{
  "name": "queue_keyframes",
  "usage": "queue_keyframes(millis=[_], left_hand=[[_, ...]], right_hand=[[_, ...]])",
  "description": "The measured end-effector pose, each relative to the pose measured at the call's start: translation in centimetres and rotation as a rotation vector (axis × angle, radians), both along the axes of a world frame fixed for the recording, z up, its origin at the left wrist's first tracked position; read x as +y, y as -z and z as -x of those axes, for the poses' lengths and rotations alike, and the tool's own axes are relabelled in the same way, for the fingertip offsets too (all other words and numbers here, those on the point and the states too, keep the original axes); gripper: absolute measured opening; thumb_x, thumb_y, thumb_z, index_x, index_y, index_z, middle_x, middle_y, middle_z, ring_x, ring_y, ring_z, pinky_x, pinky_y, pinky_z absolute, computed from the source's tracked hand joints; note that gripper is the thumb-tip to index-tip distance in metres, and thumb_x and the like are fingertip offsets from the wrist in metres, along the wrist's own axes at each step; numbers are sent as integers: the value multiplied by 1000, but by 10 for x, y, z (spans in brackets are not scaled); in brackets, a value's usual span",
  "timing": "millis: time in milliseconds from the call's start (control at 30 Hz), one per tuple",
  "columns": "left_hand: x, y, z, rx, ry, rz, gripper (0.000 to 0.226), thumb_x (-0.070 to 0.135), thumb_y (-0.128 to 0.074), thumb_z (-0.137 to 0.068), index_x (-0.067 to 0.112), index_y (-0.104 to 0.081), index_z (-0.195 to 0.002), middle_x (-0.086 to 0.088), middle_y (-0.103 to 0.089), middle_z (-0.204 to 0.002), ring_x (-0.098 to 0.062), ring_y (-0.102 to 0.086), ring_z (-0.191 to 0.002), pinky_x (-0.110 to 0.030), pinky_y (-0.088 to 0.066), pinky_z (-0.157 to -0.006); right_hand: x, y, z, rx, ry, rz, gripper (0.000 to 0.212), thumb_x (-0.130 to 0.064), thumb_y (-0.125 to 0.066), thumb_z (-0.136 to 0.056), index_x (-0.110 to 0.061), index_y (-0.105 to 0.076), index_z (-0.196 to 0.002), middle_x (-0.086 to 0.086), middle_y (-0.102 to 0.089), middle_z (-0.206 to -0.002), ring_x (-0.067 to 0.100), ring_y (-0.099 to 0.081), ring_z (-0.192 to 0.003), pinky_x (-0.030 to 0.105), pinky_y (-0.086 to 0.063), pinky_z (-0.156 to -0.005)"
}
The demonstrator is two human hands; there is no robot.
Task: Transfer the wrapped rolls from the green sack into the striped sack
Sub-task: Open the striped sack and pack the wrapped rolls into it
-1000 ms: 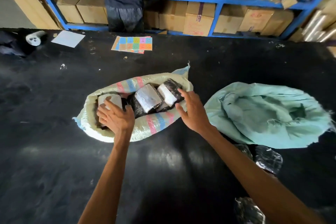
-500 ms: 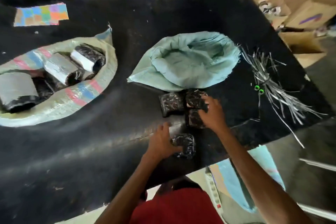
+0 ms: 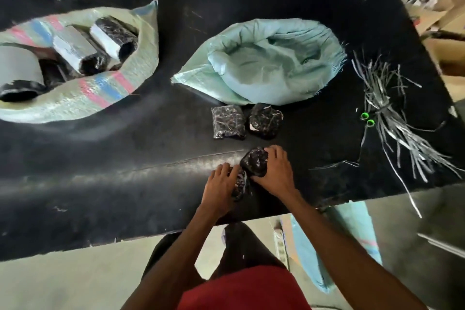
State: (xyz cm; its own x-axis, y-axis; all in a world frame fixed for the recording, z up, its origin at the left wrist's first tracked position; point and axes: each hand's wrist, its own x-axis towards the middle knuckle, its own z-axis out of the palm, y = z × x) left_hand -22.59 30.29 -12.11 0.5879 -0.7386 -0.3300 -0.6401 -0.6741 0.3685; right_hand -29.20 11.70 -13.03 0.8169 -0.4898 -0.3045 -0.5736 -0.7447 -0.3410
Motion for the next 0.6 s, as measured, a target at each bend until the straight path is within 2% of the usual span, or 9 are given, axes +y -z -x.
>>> queue_keyframes(millis=[67, 133, 200, 267, 333, 400, 467, 533, 600], left_hand=[[19, -11, -8, 103, -133, 58, 98, 39, -84, -55, 26, -39, -140, -1, -45, -131, -23, -44, -121, -39, -48, -95], [45, -27, -22, 197, -295, 165, 96, 47, -86, -51, 33, -41, -134, 3, -48, -128, -18, -46, -117, -39, -52, -90], [75, -48, -44, 228, -461, 294, 91, 55, -85, -47, 35, -46, -126, 6, -55, -120, -15, -53, -109, -36, -53, -88], [105, -72, -72, 221, -604, 406, 86, 59, -87, -45, 34, -51, -120, 9, -62, -110, -11, -61, -100, -28, -52, -85], [126, -96, -102, 229, -738, 500, 82, 56, -92, -48, 35, -54, -118, 12, -67, -106, -2, -65, -95, -19, -52, -82], [146, -118, -136, 223, -907, 588, 75, 49, -95, -53, 34, -57, -116, 15, -70, -101, 7, -66, -89, -11, -51, -79], [163, -134, -170, 186, -1045, 661, 69, 50, -93, -56, 31, -59, -113, 16, -69, -96, 8, -65, -85, -17, -54, -82], [176, -149, -200, 157, -1120, 730, 60, 52, -91, -61, 31, -60, -108, 11, -71, -97, -3, -67, -89, -27, -56, -86], [189, -161, -230, 143, -1172, 796, 53, 50, -87, -69, 29, -59, -110, 6, -71, -100, -11, -68, -94, -31, -55, -87]], right_hand=[[8, -3, 2, -81, 65, -174, 92, -50, -86, -60, -19, -46, -137, 2, -49, -134, 23, -50, -122, 40, -46, -102], [20, -11, -5, -172, 118, -313, 92, -56, -85, -58, -23, -49, -137, -2, -54, -131, 17, -55, -120, 37, -49, -102], [34, -24, -29, -256, 162, -491, 87, -60, -86, -55, -32, -54, -131, -8, -62, -126, 11, -61, -116, 35, -51, -101], [51, -45, -67, -314, 171, -686, 78, -51, -91, -57, -36, -58, -126, -12, -70, -119, 7, -68, -109, 33, -54, -98], [68, -72, -112, -338, 145, -830, 74, -35, -93, -64, -29, -58, -129, -10, -72, -114, 3, -71, -100, 28, -56, -92], [92, -105, -160, -360, 108, -971, 72, -30, -89, -67, -18, -58, -130, -5, -73, -111, 3, -72, -95, 30, -58, -88], [117, -132, -203, -348, 90, -1111, 51, -24, -81, -78, -20, -61, -124, -2, -73, -108, 6, -72, -93, 35, -58, -87], [136, -153, -238, -312, 99, -1186, 20, -22, -69, -92, -28, -64, -110, -1, -70, -107, 14, -67, -97, 40, -55, -90], [153, -168, -274, -292, 143, -1253, 13, -30, -64, -94, -30, -64, -107, 5, -67, -111, 26, -64, -106, 48, -51, -98]])
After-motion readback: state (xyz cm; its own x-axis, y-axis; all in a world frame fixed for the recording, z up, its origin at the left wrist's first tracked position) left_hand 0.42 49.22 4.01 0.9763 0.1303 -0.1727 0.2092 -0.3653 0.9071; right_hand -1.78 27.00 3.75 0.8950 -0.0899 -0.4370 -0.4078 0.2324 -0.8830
